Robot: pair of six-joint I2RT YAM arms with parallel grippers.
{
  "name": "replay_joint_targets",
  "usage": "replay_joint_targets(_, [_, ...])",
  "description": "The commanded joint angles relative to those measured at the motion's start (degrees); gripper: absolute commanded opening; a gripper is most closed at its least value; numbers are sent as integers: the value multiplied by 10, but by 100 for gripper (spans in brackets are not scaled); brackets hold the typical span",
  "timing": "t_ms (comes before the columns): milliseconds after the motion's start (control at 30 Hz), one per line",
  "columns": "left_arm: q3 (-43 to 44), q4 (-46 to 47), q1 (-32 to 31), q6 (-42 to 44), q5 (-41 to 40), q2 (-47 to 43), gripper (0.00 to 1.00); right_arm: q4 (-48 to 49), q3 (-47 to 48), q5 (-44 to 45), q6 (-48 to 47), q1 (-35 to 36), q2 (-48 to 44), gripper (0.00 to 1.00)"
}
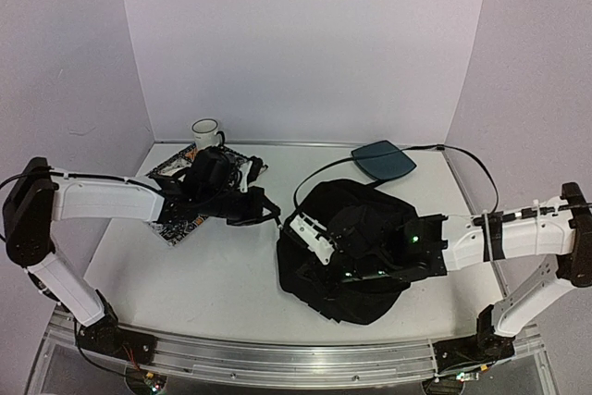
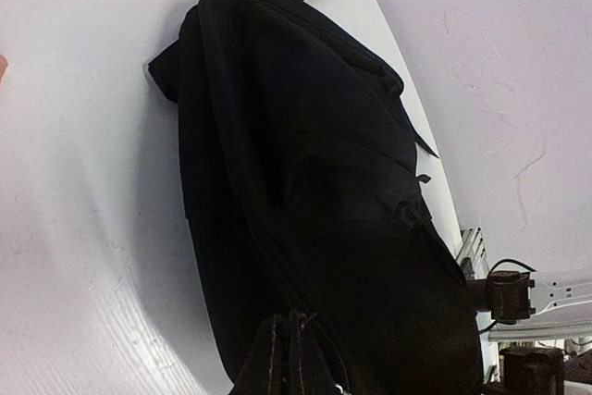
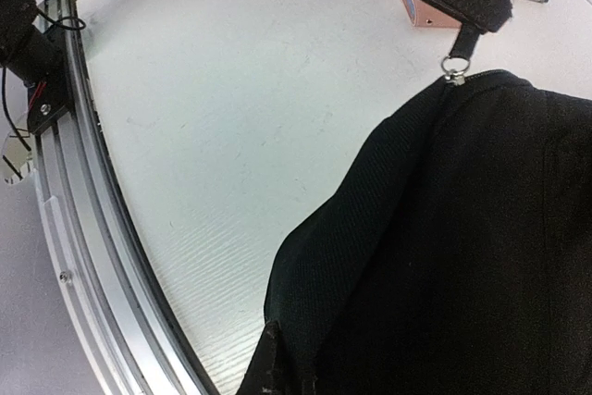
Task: Pack the student bag
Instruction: Zip the largest pocket of the bag in the student bag.
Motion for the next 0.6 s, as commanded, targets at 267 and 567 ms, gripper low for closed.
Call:
replay_joint_targets(267, [46,48,37,26,-10,-5,0,-132,-53,63,29,34,-123,0])
replay_joint_targets(567, [-63,65,-31,5,-30,-115,0,-139,-65,153,12,25,-166,0])
